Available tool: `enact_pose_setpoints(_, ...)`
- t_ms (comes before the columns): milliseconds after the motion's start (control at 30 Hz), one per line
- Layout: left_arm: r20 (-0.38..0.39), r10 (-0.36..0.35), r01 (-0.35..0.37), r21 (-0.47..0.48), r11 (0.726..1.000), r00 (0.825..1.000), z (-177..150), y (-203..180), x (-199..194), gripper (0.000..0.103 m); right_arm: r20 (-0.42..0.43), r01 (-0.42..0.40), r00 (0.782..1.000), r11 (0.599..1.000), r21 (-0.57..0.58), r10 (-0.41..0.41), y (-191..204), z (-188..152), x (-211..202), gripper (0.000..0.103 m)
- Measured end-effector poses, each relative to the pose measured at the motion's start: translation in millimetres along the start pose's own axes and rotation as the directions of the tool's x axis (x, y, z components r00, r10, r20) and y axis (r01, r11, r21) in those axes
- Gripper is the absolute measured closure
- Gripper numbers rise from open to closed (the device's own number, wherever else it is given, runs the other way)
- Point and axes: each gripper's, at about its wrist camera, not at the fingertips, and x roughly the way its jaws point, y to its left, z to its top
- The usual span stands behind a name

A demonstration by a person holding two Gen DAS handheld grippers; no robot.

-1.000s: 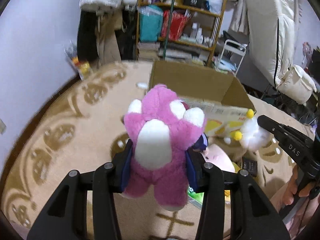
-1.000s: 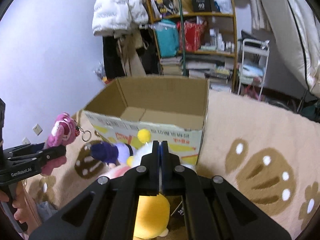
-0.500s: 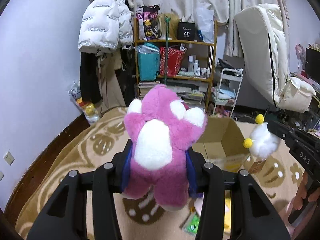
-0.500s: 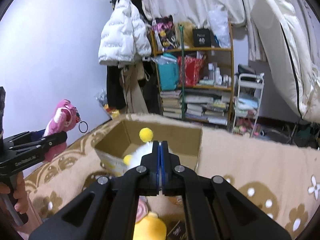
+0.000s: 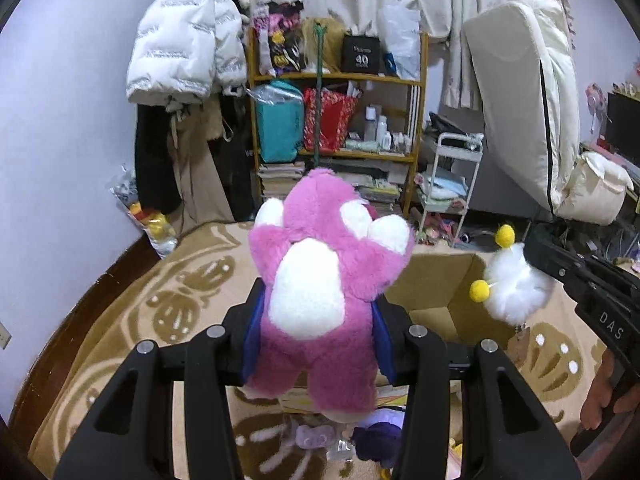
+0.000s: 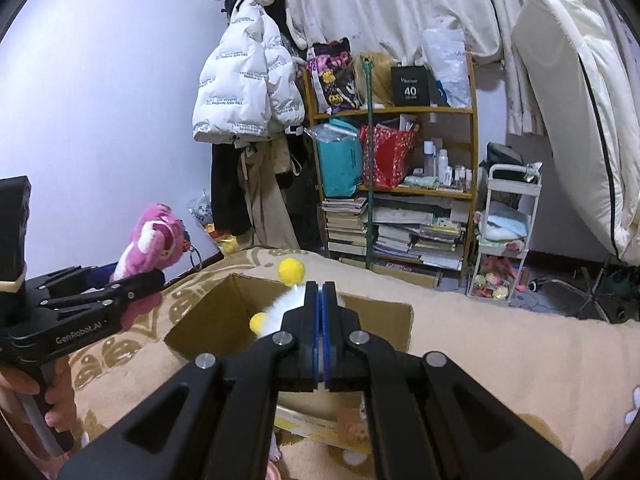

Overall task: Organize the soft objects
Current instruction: 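Lift the pink plush bear with the left tool and drop it into the box, then withdraw the left tool and lower it onto the pink swirl lollipop plush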

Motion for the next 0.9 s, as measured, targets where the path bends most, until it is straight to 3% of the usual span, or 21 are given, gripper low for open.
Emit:
enact_pose_setpoints(300,-0.108,-0.034,0.036,0.015,0.999,0.994,-15.2,-8.2,37.9,0.057,-0.05,0.008,0.999,1.0,0.012,-0.007,-12.2,-20.6,38.8,0.1)
enact_pose_setpoints(433,-0.137,-0.017,0.021,0.027,0.999,0.99,-21.6,-11.0,44.8,0.053,-0.078,0.009,0.997,1.0,0.029,-0.007,-15.8,-32.1,47.6,0.1)
enact_pose_setpoints(700,-0.164,-0.003,-0.001,-0.026,1.0,0.987,-24.4,0.1,39.5,0.029,-0.125,-0.014,0.992,0.997,0.07,0.023,-24.2,-41.6,50.1,0.099)
enact_pose_setpoints(800,-0.155,0.0,-0.006,-0.042,0.999,0.988,-25.7,5.4,32.9,0.021,-0.138,-0.033,0.989,0.995,0.097,0.047,-28.2,-44.3,45.9,0.083)
enact_pose_setpoints(867,-0.164,0.002,-0.01,-0.048,0.999,0.987,-26.1,8.4,29.4,0.016,-0.135,-0.032,0.99,0.994,0.102,0.045,-28.3,-44.7,41.5,0.054)
enact_pose_setpoints(900,-0.168,0.001,-0.01,-0.052,0.999,0.986,-26.7,10.2,26.6,0.015,-0.13,-0.031,0.99,0.994,0.101,0.044,-28.0,-44.9,37.8,0.051)
